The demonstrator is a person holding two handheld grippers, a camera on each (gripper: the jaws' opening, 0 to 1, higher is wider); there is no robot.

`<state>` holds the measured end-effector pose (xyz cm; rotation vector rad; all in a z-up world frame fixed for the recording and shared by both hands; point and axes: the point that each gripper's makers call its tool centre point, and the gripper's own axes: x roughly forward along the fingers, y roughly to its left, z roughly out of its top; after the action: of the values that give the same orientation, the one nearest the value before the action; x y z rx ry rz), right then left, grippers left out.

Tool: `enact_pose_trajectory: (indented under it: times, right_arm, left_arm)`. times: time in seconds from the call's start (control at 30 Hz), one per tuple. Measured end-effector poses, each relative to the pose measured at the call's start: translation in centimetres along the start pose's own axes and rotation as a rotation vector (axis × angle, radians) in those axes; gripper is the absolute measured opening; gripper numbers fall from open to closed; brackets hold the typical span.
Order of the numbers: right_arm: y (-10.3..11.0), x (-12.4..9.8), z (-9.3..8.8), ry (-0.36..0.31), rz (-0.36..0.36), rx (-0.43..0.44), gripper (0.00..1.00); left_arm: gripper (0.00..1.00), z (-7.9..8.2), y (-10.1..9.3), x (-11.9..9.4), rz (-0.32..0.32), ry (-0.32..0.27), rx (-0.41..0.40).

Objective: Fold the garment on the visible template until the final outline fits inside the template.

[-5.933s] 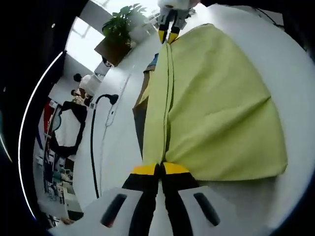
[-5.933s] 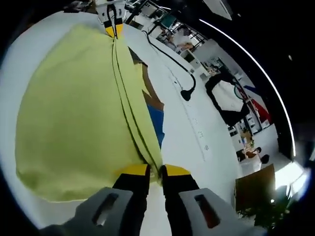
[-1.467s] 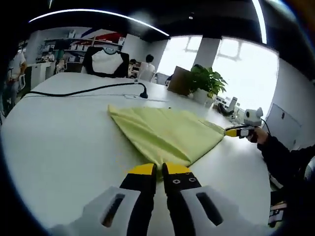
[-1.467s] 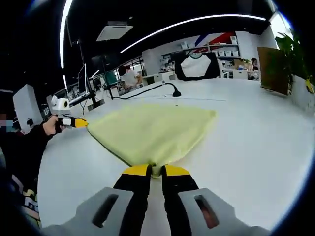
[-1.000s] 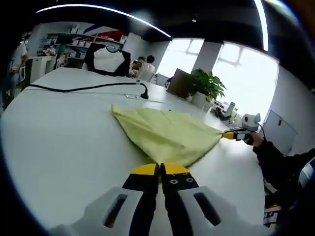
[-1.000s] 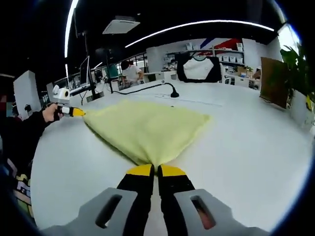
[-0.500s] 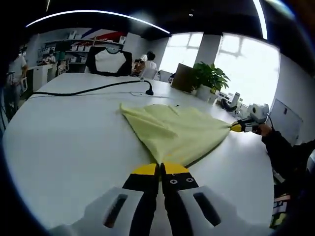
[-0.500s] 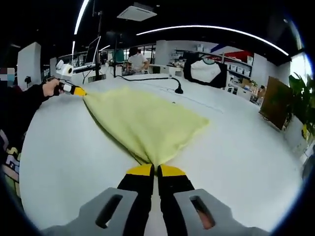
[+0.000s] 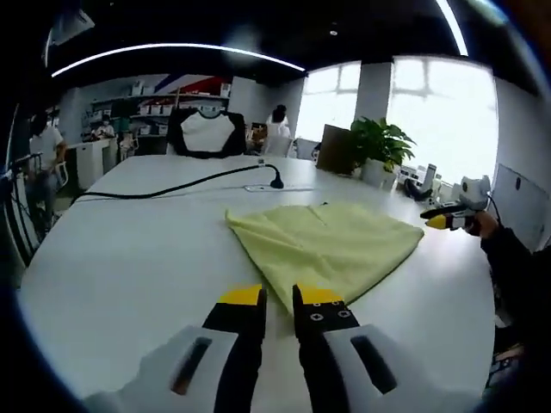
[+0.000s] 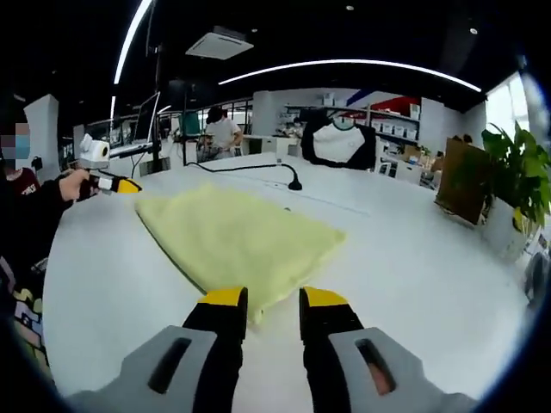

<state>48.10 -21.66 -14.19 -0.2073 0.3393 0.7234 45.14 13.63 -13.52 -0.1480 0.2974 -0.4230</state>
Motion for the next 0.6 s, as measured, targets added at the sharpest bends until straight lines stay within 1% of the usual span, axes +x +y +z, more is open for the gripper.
enact_pose_trajectory:
  times: [0.03,0.07,0.1,0.13,0.17,0.2,0.23,0.27,0.33,0.4,0.43,0.47,0.53,0.6]
  right_arm:
    - [0.7,0.5,0.9,-0.03,0.004,0.016,0.21]
    - [1.2,0.9,1.4,-0.043,0.008,0.021,0.2]
    - [1.8,1.4,1.9,-0.053,0.012,0.021,0.2]
    - [2.4,1.9,2.3,-0.059,0.013,0.021,0.2]
    - [3.4,2.6,2.6,-0.057,0.033,0.013,0.2]
    - [4.2,3.0,2.8,-0.052,0.058,0.006,0.19]
    - [4.9,3.6,3.2,-0.065,0.067,0.02,0.19]
    - [5.3,4.0,3.4,-0.067,0.067,0.027,0.19]
    - [6.2,5.0,3.5,-0.048,0.068,0.028,0.18]
    - [6.7,5.7,3.4,-0.038,0.054,0.024,0.17]
    - [6.9,6.0,3.3,-0.033,0.054,0.029,0.17]
    - [7.4,6.3,3.3,-0.026,0.064,0.057,0.17]
    - [8.1,6.9,3.4,-0.025,0.07,0.083,0.15]
    - [8.2,7.6,3.3,-0.014,0.045,0.076,0.14]
  left_arm:
    - [0.1,0.5,-0.8,0.4,-0.007,-0.023,0.008]
    - [0.1,0.5,-1.3,0.8,-0.012,-0.021,0.014]
    - [0.09,0.6,-2.3,1.3,-0.029,-0.02,0.017]
    - [0.09,0.8,-3.4,1.5,-0.053,-0.018,0.015]
    - [0.08,1.4,-5.0,1.9,-0.096,-0.042,0.016]
    - [0.08,1.7,-5.4,2.1,-0.106,-0.054,0.016]
    - [0.08,2.1,-6.2,2.5,-0.105,-0.066,0.007]
    - [0.07,2.1,-6.6,2.8,-0.103,-0.064,0.007]
    - [0.06,2.1,-7.5,3.7,-0.095,-0.061,0.025]
    - [0.02,1.7,-8.2,4.5,-0.08,-0.04,0.056]
    - [0.02,1.4,-8.6,4.9,-0.083,-0.03,0.066]
    - [0.01,1.2,-9.1,5.2,-0.086,-0.025,0.068]
    - [0.01,0.8,-10.1,6.0,-0.088,-0.025,0.083]
    - [0.01,0.5,-10.7,6.8,-0.082,-0.024,0.103]
